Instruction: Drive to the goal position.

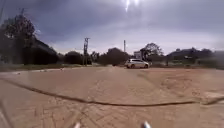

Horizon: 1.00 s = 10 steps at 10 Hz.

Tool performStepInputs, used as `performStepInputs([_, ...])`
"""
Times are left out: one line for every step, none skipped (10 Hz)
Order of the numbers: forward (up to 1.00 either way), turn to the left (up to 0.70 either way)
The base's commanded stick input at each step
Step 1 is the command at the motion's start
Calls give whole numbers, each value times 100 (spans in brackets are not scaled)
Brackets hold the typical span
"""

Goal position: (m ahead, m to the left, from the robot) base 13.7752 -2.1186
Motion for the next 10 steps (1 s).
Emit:
performStepInputs([70,-21])
performStepInputs([70,-6])
performStepInputs([70,0])
performStepInputs([70,0])
performStepInputs([70,0])
performStepInputs([70,0])
performStepInputs([70,0])
performStepInputs([70,0])
performStepInputs([70,0])
performStepInputs([70,0])
